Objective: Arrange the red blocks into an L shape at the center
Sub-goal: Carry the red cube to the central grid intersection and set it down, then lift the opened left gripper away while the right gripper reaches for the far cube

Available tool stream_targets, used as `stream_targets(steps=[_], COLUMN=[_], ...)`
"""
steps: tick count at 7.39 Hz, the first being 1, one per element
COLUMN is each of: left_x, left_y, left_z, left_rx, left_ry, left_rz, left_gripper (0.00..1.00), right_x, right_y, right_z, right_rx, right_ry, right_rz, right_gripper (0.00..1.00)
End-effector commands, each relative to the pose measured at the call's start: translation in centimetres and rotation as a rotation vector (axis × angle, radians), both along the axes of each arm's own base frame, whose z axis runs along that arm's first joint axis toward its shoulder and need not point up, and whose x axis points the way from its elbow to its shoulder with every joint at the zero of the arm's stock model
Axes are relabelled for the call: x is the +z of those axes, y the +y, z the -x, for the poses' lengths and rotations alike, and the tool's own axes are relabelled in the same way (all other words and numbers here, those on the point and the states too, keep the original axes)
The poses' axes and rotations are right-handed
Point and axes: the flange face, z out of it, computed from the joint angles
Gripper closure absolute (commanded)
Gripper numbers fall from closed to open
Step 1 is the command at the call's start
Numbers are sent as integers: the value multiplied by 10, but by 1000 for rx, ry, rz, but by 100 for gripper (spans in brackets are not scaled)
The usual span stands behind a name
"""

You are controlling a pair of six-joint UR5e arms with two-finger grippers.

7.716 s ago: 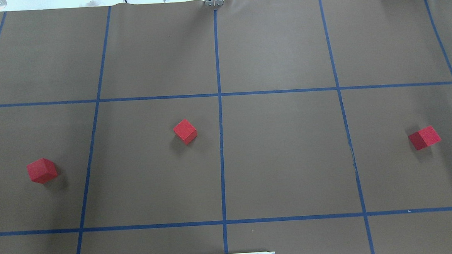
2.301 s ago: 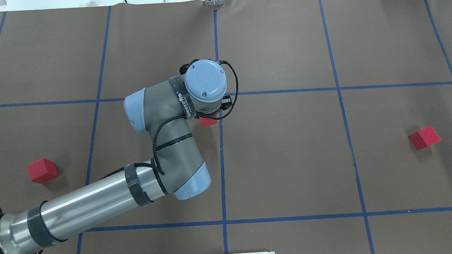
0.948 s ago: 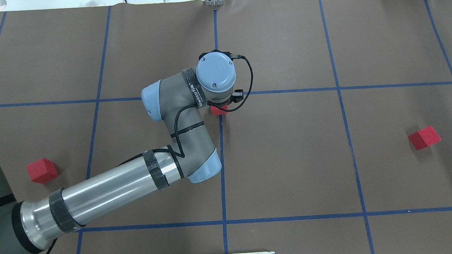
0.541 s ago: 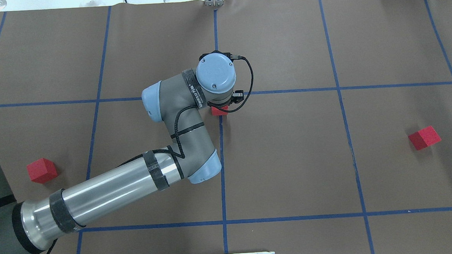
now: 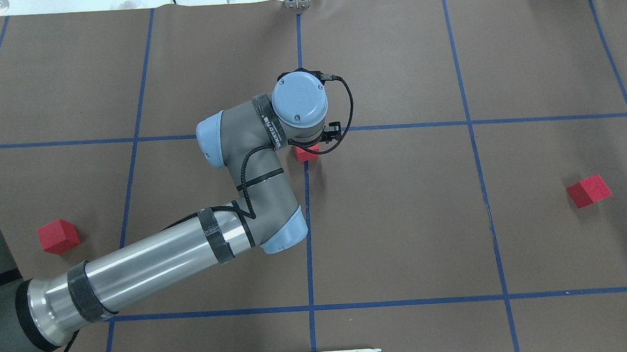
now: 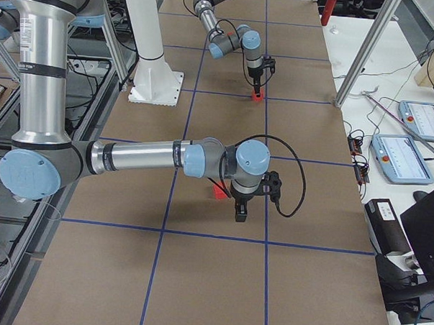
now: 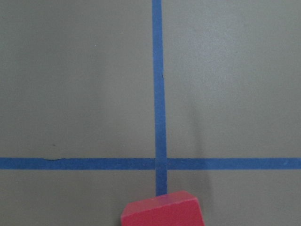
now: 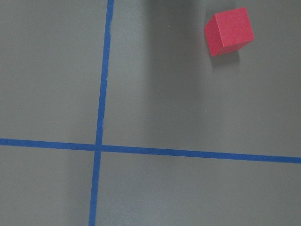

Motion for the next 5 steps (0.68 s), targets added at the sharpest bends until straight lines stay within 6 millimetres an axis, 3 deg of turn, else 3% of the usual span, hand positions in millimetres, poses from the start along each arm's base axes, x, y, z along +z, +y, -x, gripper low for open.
stream_targets(steps=[1,2,3,4,5], left_x=[-33,-44,-56,-51,-28], left_y=[-31,-56,-68,-67,-54], left_z=[59,111,159,199,226], left_rx=[11,20,2,-5,15], left_ry=[84,94,114,124,124], left_rz=[41,108,132,149,118], left_gripper=[0,0,0,0,0], right_x=[-28,-38,-54,-65,-65], right_y=[-15,-18,-18,-8,3], right_z=[26,54,94,148,179], right_rx=[-49,-96,-110,-123,-174], right_ry=[-9,-24,-48,-38,-31], right_rz=[-83,-177,-202,-210,-261], right_gripper=[1,1,1,1,1])
